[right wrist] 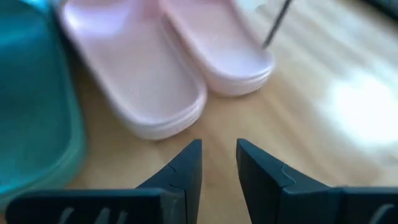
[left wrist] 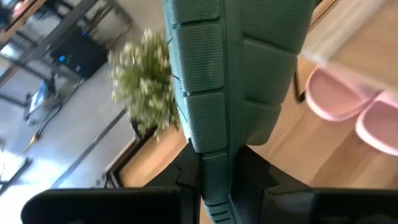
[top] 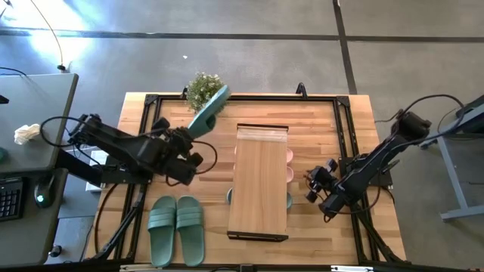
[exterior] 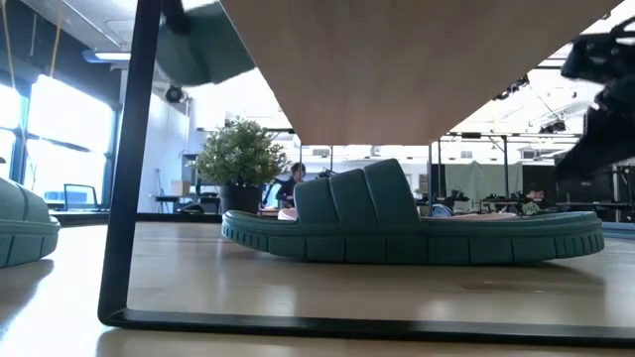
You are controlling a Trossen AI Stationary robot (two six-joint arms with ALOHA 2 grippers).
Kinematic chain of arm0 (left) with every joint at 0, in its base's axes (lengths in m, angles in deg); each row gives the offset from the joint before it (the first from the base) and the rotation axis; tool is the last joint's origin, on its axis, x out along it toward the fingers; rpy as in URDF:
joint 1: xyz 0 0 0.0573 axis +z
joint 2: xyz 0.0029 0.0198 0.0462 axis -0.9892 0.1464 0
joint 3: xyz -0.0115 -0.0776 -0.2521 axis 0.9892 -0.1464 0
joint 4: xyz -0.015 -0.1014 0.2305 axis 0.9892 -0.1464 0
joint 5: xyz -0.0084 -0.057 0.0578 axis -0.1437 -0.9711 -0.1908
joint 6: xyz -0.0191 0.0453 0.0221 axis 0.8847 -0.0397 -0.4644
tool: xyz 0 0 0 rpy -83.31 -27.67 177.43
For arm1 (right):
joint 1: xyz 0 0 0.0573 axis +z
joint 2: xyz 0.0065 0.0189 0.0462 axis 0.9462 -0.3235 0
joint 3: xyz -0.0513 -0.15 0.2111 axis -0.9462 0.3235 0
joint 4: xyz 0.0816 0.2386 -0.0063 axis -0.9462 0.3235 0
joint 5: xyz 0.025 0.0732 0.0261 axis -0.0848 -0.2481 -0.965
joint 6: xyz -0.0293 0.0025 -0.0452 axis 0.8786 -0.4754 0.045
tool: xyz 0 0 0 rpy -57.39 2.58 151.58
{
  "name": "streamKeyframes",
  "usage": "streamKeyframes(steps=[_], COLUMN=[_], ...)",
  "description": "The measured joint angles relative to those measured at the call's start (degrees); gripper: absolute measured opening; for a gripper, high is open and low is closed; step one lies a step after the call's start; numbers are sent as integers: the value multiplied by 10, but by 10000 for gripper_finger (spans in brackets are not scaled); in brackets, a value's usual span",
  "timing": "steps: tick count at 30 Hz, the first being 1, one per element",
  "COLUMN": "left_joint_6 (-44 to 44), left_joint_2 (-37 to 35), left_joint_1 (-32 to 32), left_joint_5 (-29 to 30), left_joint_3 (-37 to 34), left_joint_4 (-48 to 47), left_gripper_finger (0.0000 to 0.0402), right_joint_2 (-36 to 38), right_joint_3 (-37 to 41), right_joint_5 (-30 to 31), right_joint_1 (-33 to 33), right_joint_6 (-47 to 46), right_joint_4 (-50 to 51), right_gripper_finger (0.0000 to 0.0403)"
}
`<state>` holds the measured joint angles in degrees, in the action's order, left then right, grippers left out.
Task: Pick and place slides into the shelf
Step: Put the top green slipper under the shelf
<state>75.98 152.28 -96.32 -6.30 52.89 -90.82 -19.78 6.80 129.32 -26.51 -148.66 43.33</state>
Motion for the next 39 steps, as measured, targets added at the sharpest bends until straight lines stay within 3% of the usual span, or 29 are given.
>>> streamKeyframes(steps=[7, 13, 16, 20, 24, 29, 35, 39], left_joint_6=[-152, -243, -291, -350, -386, -411, -421, -498], left_joint_2=[-4, -4, -4, -4, -4, 1, 12, 26], left_joint_1=[9, 9, 9, 9, 9, 9, 51, 98], left_joint_5=[-6, -40, -81, -147, -207, -253, -345, -423], left_joint_3=[132, 251, 302, 348, 371, 372, 372, 371], left_joint_4=[0, 0, 1, 1, 1, 0, 7, 66], left_gripper_finger=[42, 42, 42, 42, 42, 40, 40, 40], right_joint_2=[46, 98, 150, 215, 272, 288, 218, 145], right_joint_3=[-82, -200, -264, -370, -487, -591, -691, -730], right_joint_5=[29, 125, 179, 171, 102, -44, -107, -125], right_joint_1=[0, 0, -6, -36, -68, -111, -138, -159], right_joint_6=[-71, -73, 48, 218, 447, 705, 794, 802], right_joint_4=[289, 469, 451, 446, 344, 157, 153, 189], right_gripper_finger=[92, 92, 92, 92, 92, 92, 104, 116])
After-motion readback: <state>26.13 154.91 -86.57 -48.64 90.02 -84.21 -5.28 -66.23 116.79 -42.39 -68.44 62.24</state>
